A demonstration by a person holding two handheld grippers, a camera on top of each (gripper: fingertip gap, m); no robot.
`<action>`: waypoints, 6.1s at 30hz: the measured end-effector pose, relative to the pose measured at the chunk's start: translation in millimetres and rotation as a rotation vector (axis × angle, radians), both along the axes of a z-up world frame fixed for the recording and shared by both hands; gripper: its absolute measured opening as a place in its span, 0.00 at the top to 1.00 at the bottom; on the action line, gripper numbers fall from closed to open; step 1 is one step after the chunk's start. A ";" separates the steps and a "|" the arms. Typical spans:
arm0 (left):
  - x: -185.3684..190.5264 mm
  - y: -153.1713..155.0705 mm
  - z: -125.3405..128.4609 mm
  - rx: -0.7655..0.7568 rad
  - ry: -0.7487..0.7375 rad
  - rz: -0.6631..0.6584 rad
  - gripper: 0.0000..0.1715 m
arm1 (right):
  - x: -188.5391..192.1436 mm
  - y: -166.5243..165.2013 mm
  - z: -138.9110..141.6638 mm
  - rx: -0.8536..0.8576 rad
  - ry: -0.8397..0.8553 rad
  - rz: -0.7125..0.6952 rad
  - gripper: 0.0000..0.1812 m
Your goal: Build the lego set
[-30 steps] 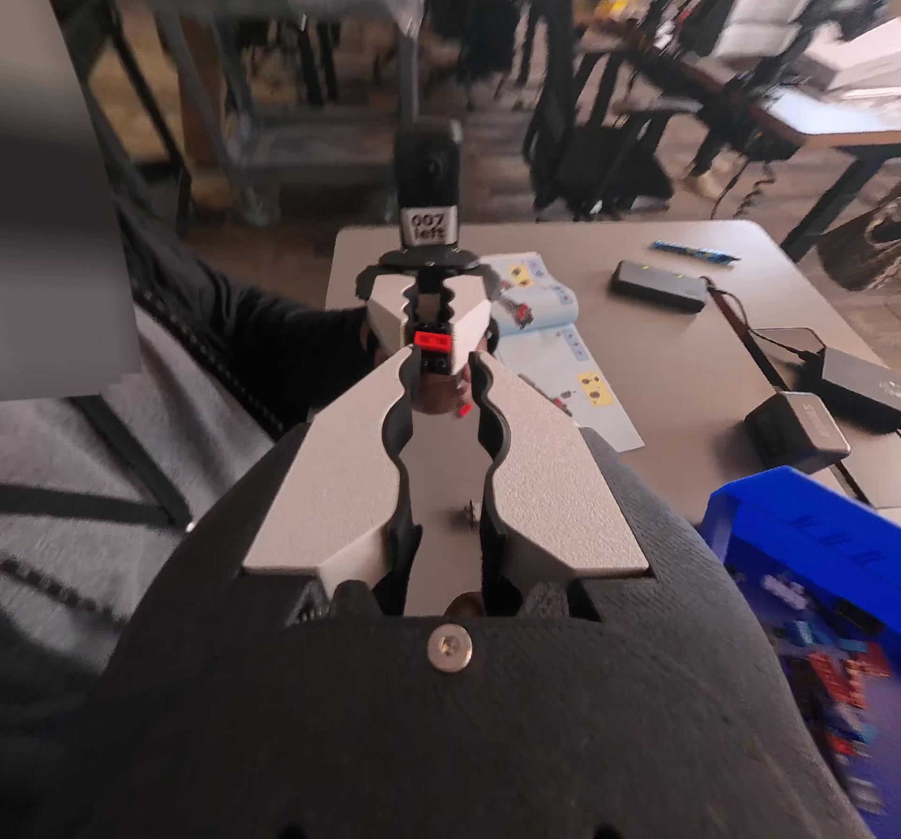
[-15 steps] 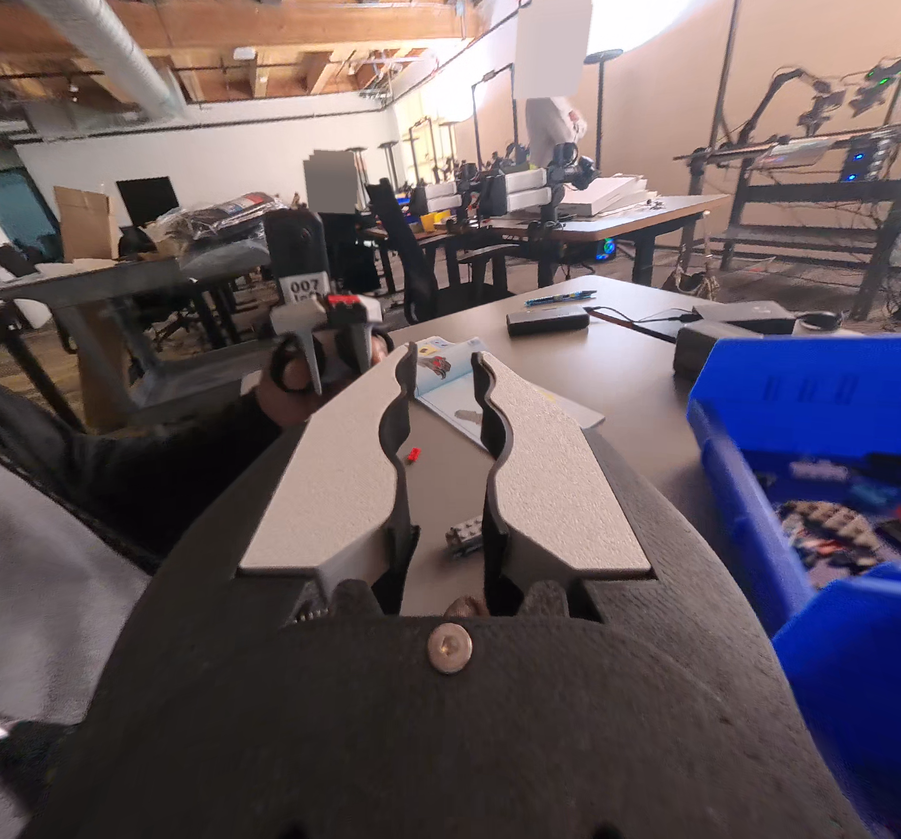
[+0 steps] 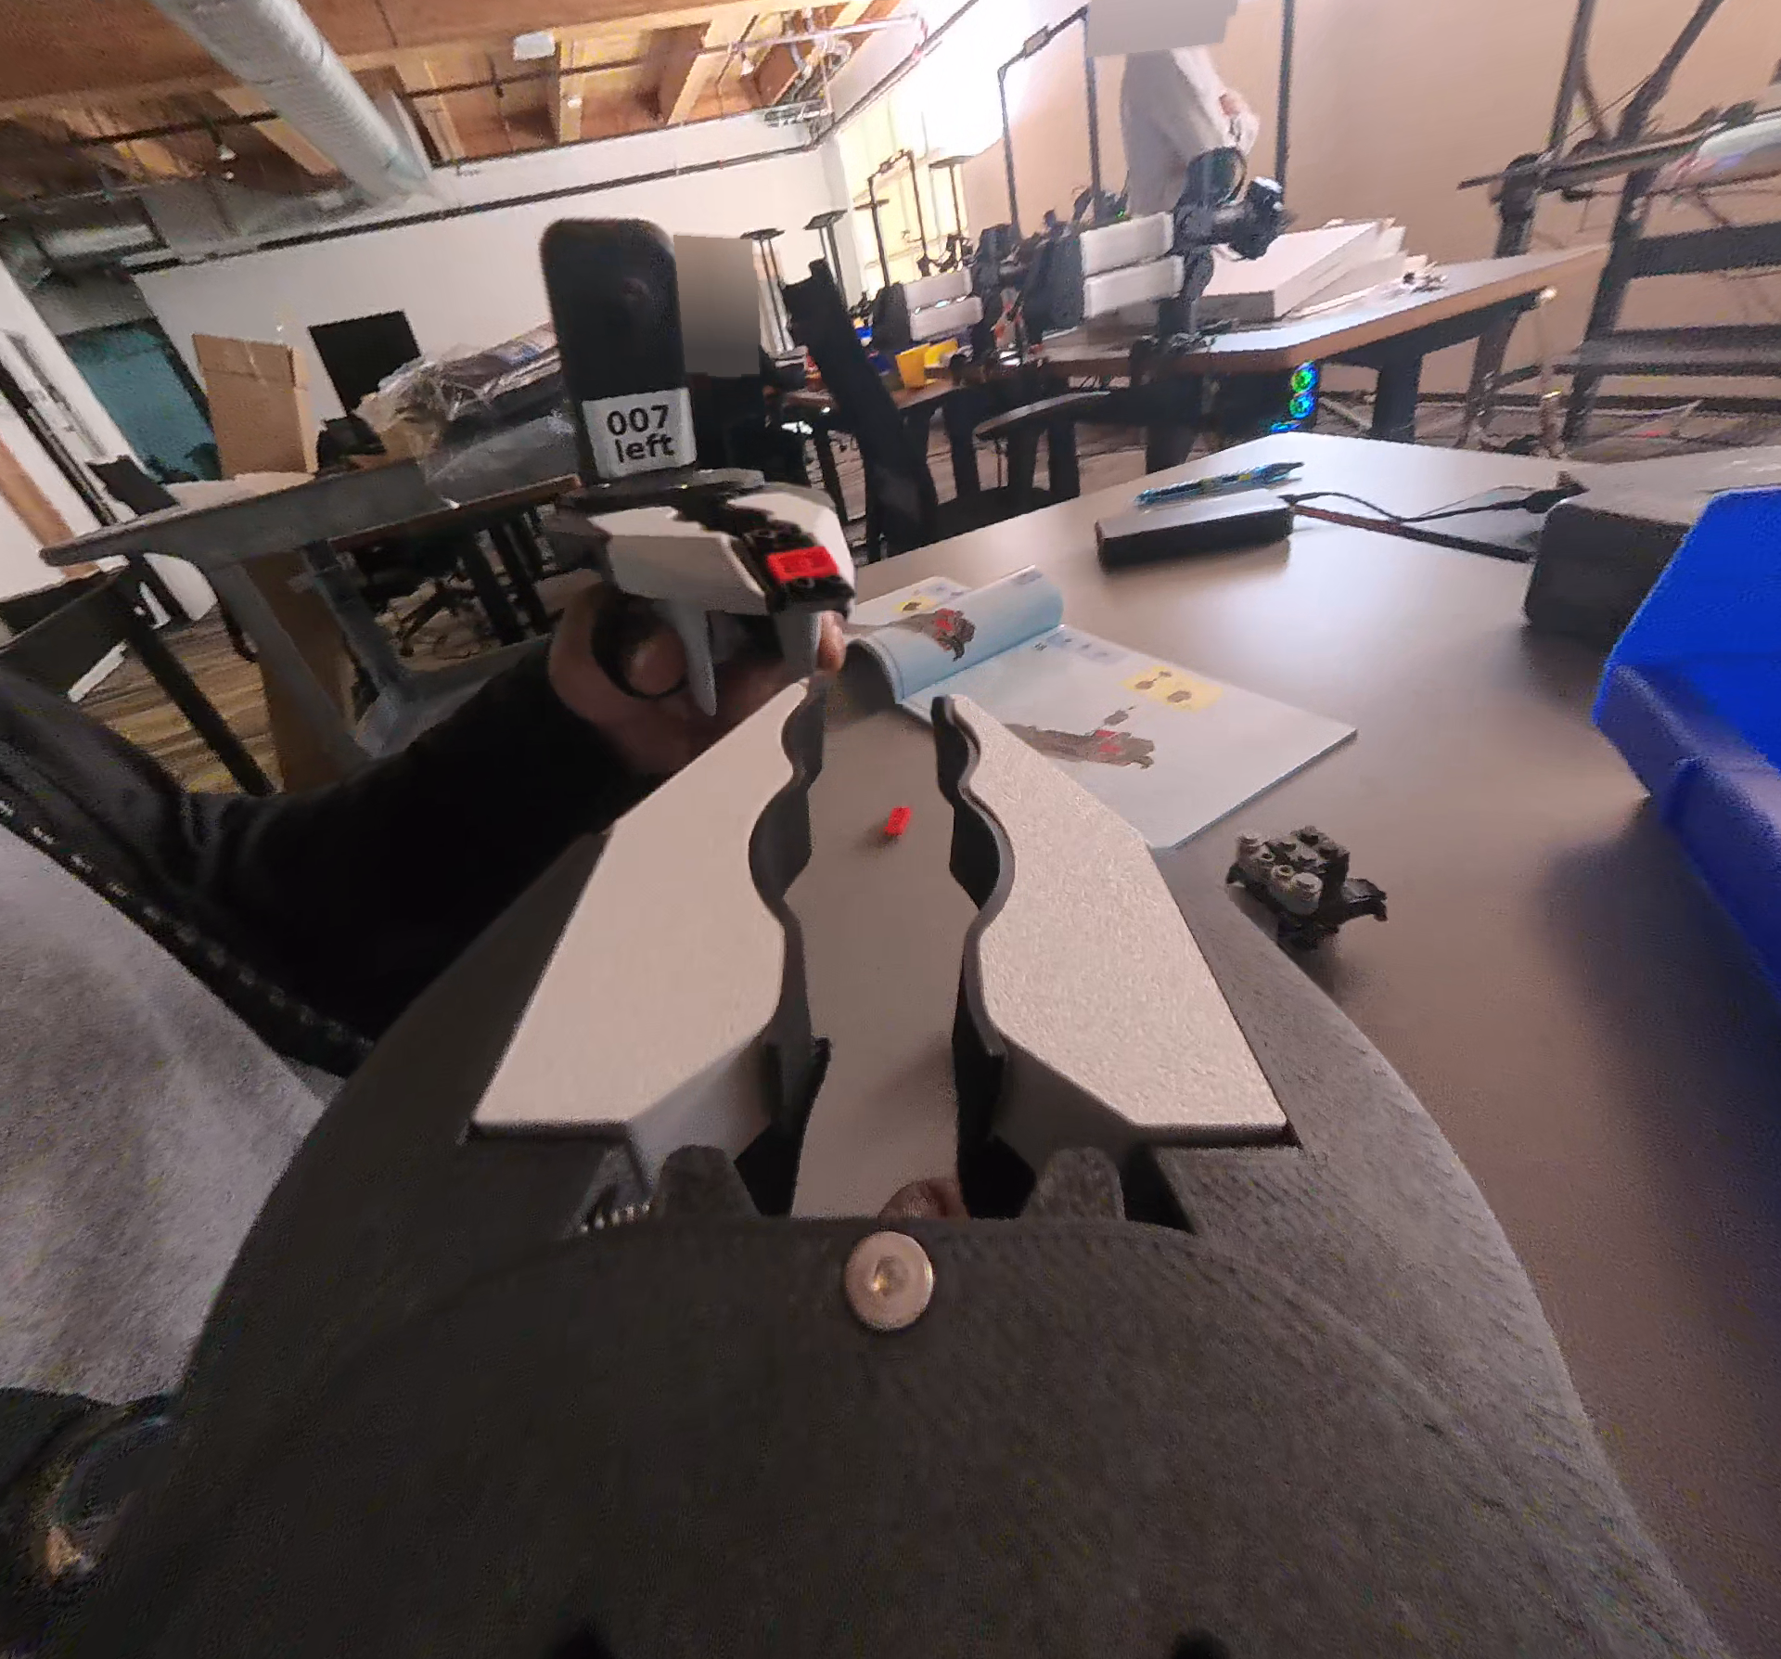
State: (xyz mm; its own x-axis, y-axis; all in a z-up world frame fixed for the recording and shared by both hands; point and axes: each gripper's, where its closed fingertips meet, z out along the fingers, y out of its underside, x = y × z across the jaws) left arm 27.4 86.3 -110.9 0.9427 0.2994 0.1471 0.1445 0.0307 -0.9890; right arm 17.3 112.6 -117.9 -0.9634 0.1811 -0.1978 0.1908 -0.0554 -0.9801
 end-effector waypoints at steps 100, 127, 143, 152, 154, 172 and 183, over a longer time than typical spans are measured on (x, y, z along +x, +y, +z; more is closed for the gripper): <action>-17.0 -75.9 1.2 0.046 -0.020 0.127 0.90 | -17.7 -61.4 -134.9 1.121 0.402 0.353 0.91; -14.2 -72.0 6.2 0.085 -0.024 0.101 0.90 | -3.4 -70.4 -134.3 1.037 0.210 0.324 0.86; -5.5 -74.0 18.9 0.150 0.016 0.060 0.90 | -19.6 -73.4 -135.1 1.068 0.306 0.470 0.85; -6.5 -74.2 18.8 0.178 -0.020 0.053 0.90 | -18.8 -80.0 -129.6 1.035 0.250 0.490 0.90; -5.7 -75.5 21.7 0.194 -0.011 0.052 0.90 | -22.9 -81.1 -112.7 0.985 0.241 0.470 0.90; 3.7 -77.9 44.8 0.269 0.124 0.070 0.90 | 13.4 -108.2 56.5 0.732 0.271 0.551 0.90; 4.3 -77.6 44.5 0.261 0.130 0.069 0.90 | 14.5 -111.4 55.7 0.738 0.257 0.567 0.90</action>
State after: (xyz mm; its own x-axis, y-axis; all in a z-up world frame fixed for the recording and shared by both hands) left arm 31.7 8.7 -66.5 0.9376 0.3310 0.1066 0.0058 0.2917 -0.9565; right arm 31.8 1.2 -62.2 -0.9438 -0.3304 0.0085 -0.2258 0.6259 -0.7465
